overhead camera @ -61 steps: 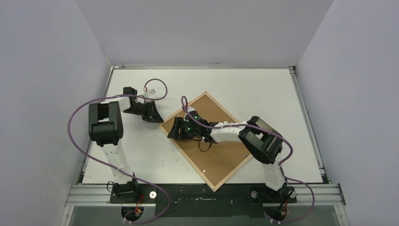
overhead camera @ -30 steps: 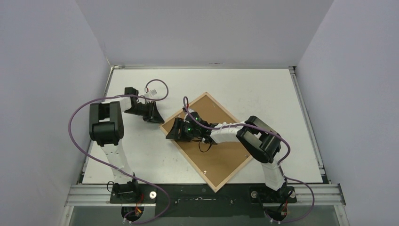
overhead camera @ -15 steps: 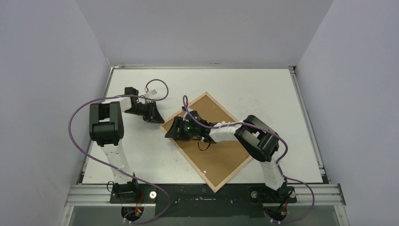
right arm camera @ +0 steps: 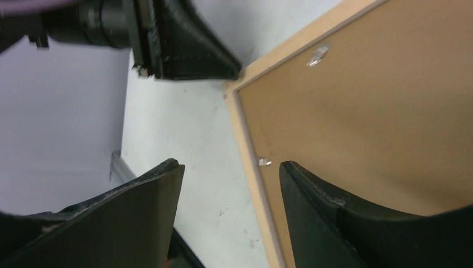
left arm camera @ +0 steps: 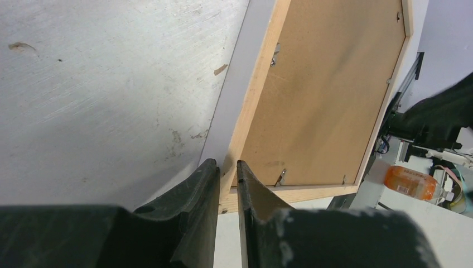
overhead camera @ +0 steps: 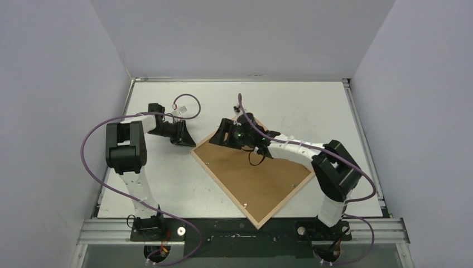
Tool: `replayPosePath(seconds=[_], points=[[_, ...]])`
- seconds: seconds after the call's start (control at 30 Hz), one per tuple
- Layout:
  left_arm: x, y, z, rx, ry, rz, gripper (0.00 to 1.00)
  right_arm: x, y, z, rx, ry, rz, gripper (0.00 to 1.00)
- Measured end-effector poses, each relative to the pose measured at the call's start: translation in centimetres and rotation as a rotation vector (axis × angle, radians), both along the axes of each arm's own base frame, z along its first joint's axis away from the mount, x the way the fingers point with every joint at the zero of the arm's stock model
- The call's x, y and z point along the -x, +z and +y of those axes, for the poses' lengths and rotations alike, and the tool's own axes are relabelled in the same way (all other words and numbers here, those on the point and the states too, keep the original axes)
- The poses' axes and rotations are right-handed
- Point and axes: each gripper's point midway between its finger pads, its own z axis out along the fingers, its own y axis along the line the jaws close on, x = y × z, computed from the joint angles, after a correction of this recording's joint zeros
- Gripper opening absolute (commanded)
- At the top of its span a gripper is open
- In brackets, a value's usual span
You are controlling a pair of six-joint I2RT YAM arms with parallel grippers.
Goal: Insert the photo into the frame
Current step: Install the photo frame at the center of the board, then adjust the photo frame at the center of the board.
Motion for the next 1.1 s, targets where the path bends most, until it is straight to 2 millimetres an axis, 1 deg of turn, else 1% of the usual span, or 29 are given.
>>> replayPosePath(seconds=[0.07, 0.13, 0.23, 0.33, 0.4, 0.47, 0.53, 0.57, 0.7, 0.77, 0.83, 0.9, 0.97, 1.1], points=[[0.0, 0.2, 0.0, 0.001, 0.0, -0.004, 0.16, -2.4, 1.3, -3.0, 0.046, -0.089, -0.032, 0.72], [0.0, 0.3, 0.0, 0.003, 0.0, -0.005, 0.16, -4.3, 1.7, -6.6, 0.13, -0.19, -0.06, 0.78], [0.0, 0.5, -0.1, 0.009, 0.0, -0.005, 0.16, -6.8, 1.4, -12.5, 0.292, -0.347, -0.09, 0.82], [0.0, 0.9, -0.2, 0.02, 0.003, -0.005, 0.16, -8.8, 0.6, -17.3, 0.414, -0.461, -0.093, 0.84], [0.0, 1.0, -0.4, 0.026, 0.002, -0.003, 0.16, -10.1, 0.0, -19.8, 0.482, -0.516, -0.086, 0.85], [0.1, 1.0, -0.4, 0.029, 0.002, -0.002, 0.16, -11.8, -0.5, -21.2, 0.535, -0.553, -0.085, 0.87], [0.1, 1.0, -0.5, 0.032, 0.001, -0.003, 0.16, -13.5, -1.0, -21.6, 0.567, -0.564, -0.09, 0.88], [0.1, 1.0, -0.5, 0.032, 0.001, -0.002, 0.16, -14.6, -1.4, -21.9, 0.578, -0.57, -0.088, 0.88], [0.4, 0.8, -0.6, 0.038, -0.002, 0.006, 0.16, -17.4, -2.8, -22.4, 0.593, -0.573, -0.071, 0.89], [0.7, 0.8, -0.7, 0.049, -0.004, 0.014, 0.16, -18.5, -3.5, -22.8, 0.593, -0.573, -0.058, 0.89], [1.1, 0.8, -0.8, 0.057, -0.007, 0.019, 0.16, -19.7, -4.2, -22.6, 0.578, -0.561, -0.042, 0.89], [1.5, 0.8, -0.9, 0.058, -0.008, 0.023, 0.15, -21.0, -5.0, -22.1, 0.555, -0.542, -0.027, 0.89], [1.8, 0.8, -0.9, 0.058, -0.01, 0.027, 0.15, -21.9, -5.9, -21.0, 0.526, -0.51, -0.012, 0.89], [2.4, 0.6, -0.9, 0.058, -0.013, 0.036, 0.15, -22.2, -7.8, -18.7, 0.47, -0.432, 0.029, 0.89]])
